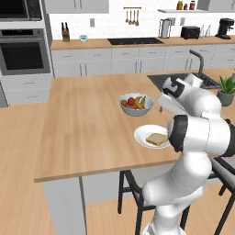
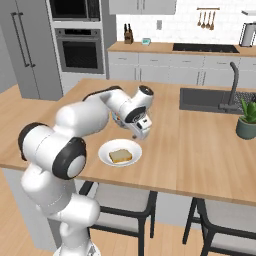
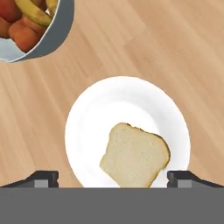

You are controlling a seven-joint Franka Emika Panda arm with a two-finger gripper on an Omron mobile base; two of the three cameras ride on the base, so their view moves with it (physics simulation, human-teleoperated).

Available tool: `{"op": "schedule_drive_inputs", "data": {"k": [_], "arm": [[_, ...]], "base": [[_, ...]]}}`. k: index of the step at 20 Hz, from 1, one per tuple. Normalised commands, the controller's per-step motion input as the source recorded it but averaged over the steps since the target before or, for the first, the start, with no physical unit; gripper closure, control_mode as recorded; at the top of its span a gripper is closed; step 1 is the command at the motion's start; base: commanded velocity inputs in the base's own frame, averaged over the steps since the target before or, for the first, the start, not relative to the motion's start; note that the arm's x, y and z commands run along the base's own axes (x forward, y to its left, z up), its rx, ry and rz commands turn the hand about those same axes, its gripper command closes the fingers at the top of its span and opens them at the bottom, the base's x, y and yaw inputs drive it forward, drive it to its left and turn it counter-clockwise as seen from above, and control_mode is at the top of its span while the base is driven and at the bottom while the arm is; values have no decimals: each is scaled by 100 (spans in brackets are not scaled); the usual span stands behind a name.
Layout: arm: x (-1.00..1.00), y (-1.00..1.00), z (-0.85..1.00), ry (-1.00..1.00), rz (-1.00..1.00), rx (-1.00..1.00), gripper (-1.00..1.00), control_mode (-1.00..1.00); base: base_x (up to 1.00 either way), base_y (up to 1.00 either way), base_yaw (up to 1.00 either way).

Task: Start the toaster. Once the lever pops up, take the bread to the plate on the dining counter.

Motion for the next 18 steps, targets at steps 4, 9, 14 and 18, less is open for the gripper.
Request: {"op": "schedule_drive_inputs", "data": {"k": [4,9,14,18], "arm": [[-57,63,26,1,0,-27,-100,-100],[-63,28,16,0,0,-19,-100,-100],[-22,12,24,0,0,-7,-100,-100],[-22,0,13,0,0,0,-100,-100]], "base": [[0,0,0],[0,0,0],[0,0,0],[0,0,0]]}}
